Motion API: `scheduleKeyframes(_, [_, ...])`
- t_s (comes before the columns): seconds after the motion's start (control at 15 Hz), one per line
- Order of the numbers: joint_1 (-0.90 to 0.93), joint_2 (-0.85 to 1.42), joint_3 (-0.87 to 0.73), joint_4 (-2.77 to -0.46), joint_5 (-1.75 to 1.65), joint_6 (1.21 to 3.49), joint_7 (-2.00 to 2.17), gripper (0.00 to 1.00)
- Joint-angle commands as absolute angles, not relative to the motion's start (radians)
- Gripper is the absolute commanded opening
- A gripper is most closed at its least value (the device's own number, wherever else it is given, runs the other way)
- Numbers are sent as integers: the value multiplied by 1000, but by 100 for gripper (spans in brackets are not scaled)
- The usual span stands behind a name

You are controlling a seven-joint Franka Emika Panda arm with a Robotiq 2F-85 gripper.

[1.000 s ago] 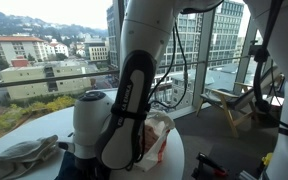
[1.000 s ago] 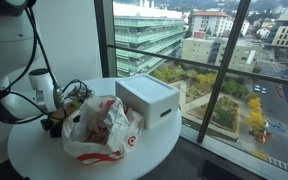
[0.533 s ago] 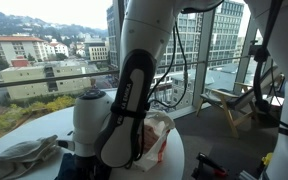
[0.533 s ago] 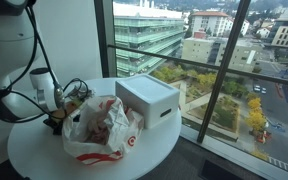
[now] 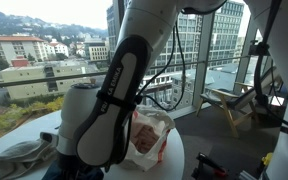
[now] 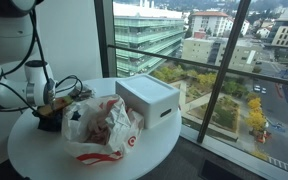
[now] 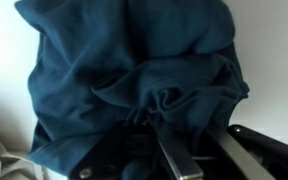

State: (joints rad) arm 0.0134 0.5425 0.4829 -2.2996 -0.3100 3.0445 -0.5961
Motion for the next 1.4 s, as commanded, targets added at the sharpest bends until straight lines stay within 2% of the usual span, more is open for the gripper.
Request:
scheduleKeyframes(0.0, [-144,541,692,-2255,-200,3071,-598,3])
scheduleKeyframes(0.2, [-217,525,788,-2207,-168,3122,-575,3])
scheduleKeyframes(0.73, [-331,278,820,-2134,-175,3243,-561,3])
scheduleKeyframes(1.33, [-422,-131,656,-2159,-194,3232,-525,3])
